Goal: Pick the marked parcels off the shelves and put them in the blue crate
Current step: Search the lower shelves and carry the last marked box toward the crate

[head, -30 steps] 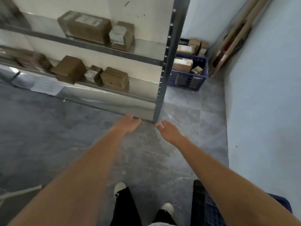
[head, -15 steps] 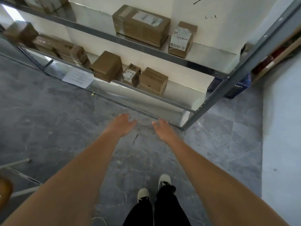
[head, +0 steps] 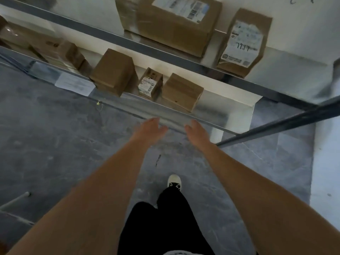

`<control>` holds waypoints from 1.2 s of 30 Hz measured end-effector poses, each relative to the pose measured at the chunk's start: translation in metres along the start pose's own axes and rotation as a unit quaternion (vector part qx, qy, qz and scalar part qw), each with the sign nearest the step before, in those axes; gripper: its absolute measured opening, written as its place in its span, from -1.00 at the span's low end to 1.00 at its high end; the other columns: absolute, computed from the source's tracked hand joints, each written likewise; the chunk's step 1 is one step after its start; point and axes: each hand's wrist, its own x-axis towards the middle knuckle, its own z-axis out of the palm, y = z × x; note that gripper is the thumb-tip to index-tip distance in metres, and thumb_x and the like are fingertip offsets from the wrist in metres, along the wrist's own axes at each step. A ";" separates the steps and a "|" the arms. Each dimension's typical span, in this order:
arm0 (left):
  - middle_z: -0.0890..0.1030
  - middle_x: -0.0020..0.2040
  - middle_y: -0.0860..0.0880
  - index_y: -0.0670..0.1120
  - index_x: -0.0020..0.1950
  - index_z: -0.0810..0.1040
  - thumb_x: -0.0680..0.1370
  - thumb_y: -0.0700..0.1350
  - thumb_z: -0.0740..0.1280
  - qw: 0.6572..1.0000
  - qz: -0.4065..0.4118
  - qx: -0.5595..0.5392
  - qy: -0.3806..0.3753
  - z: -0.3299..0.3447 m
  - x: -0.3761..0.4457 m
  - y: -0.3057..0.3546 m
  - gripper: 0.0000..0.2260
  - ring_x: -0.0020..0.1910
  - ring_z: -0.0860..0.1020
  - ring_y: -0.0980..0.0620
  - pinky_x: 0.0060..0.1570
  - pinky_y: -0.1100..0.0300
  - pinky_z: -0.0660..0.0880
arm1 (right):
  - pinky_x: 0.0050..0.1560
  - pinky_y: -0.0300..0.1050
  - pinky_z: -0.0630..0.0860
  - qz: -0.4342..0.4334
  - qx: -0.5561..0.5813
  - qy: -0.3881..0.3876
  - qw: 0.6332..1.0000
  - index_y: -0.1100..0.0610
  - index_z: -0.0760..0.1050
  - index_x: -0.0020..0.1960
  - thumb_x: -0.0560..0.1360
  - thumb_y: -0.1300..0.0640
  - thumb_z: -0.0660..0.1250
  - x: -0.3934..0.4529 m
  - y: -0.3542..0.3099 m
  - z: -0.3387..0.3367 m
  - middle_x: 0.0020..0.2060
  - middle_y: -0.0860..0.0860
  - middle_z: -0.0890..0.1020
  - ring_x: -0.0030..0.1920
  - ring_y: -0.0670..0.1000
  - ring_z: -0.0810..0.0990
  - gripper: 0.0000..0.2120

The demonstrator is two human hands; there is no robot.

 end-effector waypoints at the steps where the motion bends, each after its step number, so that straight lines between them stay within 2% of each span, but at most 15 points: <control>1: 0.21 0.55 -0.08 -0.05 0.56 0.16 0.61 0.12 0.13 1.000 0.002 0.007 -0.009 -0.004 0.010 0.000 -0.45 0.49 0.23 -0.11 0.44 -0.04 0.21 | 0.43 0.00 0.20 0.009 0.002 -0.003 1.000 0.23 0.14 0.55 0.66 -0.03 0.05 0.009 -0.007 0.001 0.53 0.18 0.22 0.50 0.17 0.24 -0.45; 3: 0.19 0.56 -0.08 -0.05 0.56 0.14 0.61 0.13 0.12 1.000 0.001 0.015 -0.025 -0.012 0.031 -0.006 -0.44 0.51 0.20 -0.10 0.46 -0.05 0.18 | 0.44 -0.02 0.18 0.021 0.009 -0.007 1.000 0.24 0.12 0.56 0.67 -0.03 0.04 0.026 -0.018 0.005 0.54 0.17 0.20 0.51 0.16 0.22 -0.45; 6: 0.20 0.55 -0.10 -0.08 0.56 0.14 0.59 0.11 0.14 0.999 -0.003 -0.004 -0.048 -0.024 0.068 -0.015 -0.42 0.50 0.22 -0.11 0.45 -0.06 0.21 | 0.33 -0.02 0.28 0.035 0.043 0.013 0.998 0.23 0.22 0.50 0.66 0.00 0.08 0.051 -0.029 0.012 0.47 0.19 0.33 0.43 0.20 0.33 -0.52; 9: 0.23 0.54 -0.12 -0.10 0.56 0.16 0.60 0.11 0.15 0.998 -0.009 -0.033 -0.057 -0.027 0.111 -0.020 -0.42 0.48 0.26 -0.13 0.43 -0.08 0.23 | 0.16 -0.05 0.36 0.041 0.097 0.082 0.991 0.18 0.35 0.42 0.64 0.06 0.11 0.080 -0.024 0.022 0.34 0.18 0.47 0.31 0.20 0.46 -0.61; 12: 0.26 0.51 -0.16 -0.13 0.55 0.18 0.64 0.12 0.10 0.994 0.000 -0.104 -0.021 -0.023 0.151 -0.013 -0.46 0.46 0.28 -0.15 0.42 -0.06 0.25 | 0.12 -0.09 0.34 0.069 0.133 0.149 0.977 0.15 0.35 0.43 0.64 0.09 0.12 0.110 -0.015 0.029 0.35 0.15 0.47 0.31 0.18 0.47 -0.63; 14: 0.28 0.49 -0.18 -0.16 0.52 0.21 0.66 0.08 0.09 0.985 -0.013 -0.170 0.005 -0.017 0.175 -0.004 -0.50 0.44 0.29 -0.15 0.38 -0.02 0.25 | 0.23 -0.08 0.32 0.108 0.160 0.177 0.965 0.16 0.30 0.47 0.65 0.10 0.11 0.135 -0.010 0.030 0.42 0.13 0.41 0.38 0.16 0.40 -0.59; 17: 0.41 0.31 -0.21 -0.16 0.30 0.44 0.66 -0.01 0.09 0.974 -0.003 -0.229 0.006 -0.004 0.214 0.010 -0.68 0.32 0.39 -0.16 0.26 -0.01 0.36 | 0.41 -0.01 0.24 0.191 0.237 0.213 0.928 0.15 0.18 0.55 0.66 0.04 0.09 0.172 0.002 0.027 0.49 0.12 0.33 0.46 0.15 0.32 -0.52; 18: 0.39 0.35 -0.21 -0.17 0.35 0.41 0.66 -0.01 0.09 0.970 0.003 -0.240 0.019 0.000 0.227 0.013 -0.65 0.35 0.37 -0.17 0.31 -0.05 0.35 | 0.43 0.01 0.25 0.203 0.264 0.215 0.918 0.13 0.17 0.56 0.66 0.00 0.10 0.185 0.006 0.028 0.49 0.12 0.32 0.47 0.15 0.31 -0.49; 20: 0.25 0.50 -0.18 -0.16 0.53 0.19 0.66 0.02 0.08 0.963 -0.012 -0.266 0.043 0.008 0.253 0.017 -0.52 0.47 0.24 -0.17 0.42 -0.06 0.21 | 0.45 0.04 0.24 0.199 0.303 0.214 0.907 0.12 0.16 0.56 0.65 -0.07 0.10 0.205 0.013 0.030 0.50 0.10 0.32 0.48 0.14 0.30 -0.46; 22: 0.14 0.55 -0.14 -0.13 0.58 0.05 0.66 0.06 0.07 0.948 -0.038 -0.310 0.065 0.015 0.277 0.019 -0.46 0.51 0.16 -0.14 0.45 -0.03 0.13 | 0.44 0.06 0.28 0.186 0.338 0.218 0.897 0.10 0.23 0.53 0.65 -0.10 0.09 0.222 0.020 0.035 0.46 0.10 0.38 0.45 0.12 0.34 -0.48; 26: 0.32 0.47 -0.17 -0.15 0.52 0.22 0.64 0.09 0.09 0.890 -0.089 -0.445 0.051 0.022 0.306 0.014 -0.49 0.45 0.29 -0.15 0.45 -0.05 0.21 | 0.25 -0.09 0.35 0.176 0.395 0.217 0.875 0.11 0.41 0.41 0.67 -0.02 0.04 0.239 0.023 0.045 0.28 0.04 0.53 0.24 0.03 0.48 -0.59; 28: 0.41 0.40 -0.15 -0.12 0.46 0.32 0.63 0.10 0.10 0.867 -0.105 -0.486 0.028 0.027 0.308 0.009 -0.53 0.38 0.37 -0.14 0.42 -0.07 0.27 | 0.13 -0.14 0.34 0.178 0.415 0.220 0.865 0.12 0.45 0.37 0.67 0.01 0.05 0.238 0.020 0.046 0.12 0.02 0.53 0.11 -0.02 0.46 -0.63; 31: 0.46 0.29 -0.11 -0.09 0.32 0.42 0.63 0.09 0.11 0.857 -0.127 -0.498 0.047 0.028 0.305 0.008 -0.63 0.30 0.41 -0.10 0.39 -0.05 0.29 | 0.21 -0.06 0.35 0.188 0.434 0.211 0.855 0.08 0.43 0.38 0.67 -0.05 0.05 0.231 0.021 0.042 0.15 0.00 0.51 0.14 -0.04 0.43 -0.61; 34: 0.47 0.35 -0.09 -0.09 0.42 0.39 0.64 0.09 0.11 0.837 -0.144 -0.526 0.049 0.019 0.299 0.009 -0.57 0.32 0.42 -0.07 0.39 0.01 0.30 | 0.18 -0.02 0.36 0.191 0.437 0.193 0.857 0.01 0.41 0.38 0.64 -0.18 0.06 0.221 0.024 0.030 0.16 -0.03 0.50 0.20 -0.01 0.47 -0.56; 36: 0.52 0.31 -0.08 -0.08 0.42 0.42 0.62 0.13 0.12 0.836 -0.141 -0.529 0.045 0.009 0.293 0.012 -0.55 0.29 0.46 -0.07 0.37 -0.02 0.34 | 0.12 -0.03 0.35 0.190 0.449 0.184 0.853 0.00 0.43 0.36 0.61 -0.24 0.08 0.215 0.022 0.020 0.15 -0.03 0.51 0.19 0.01 0.49 -0.53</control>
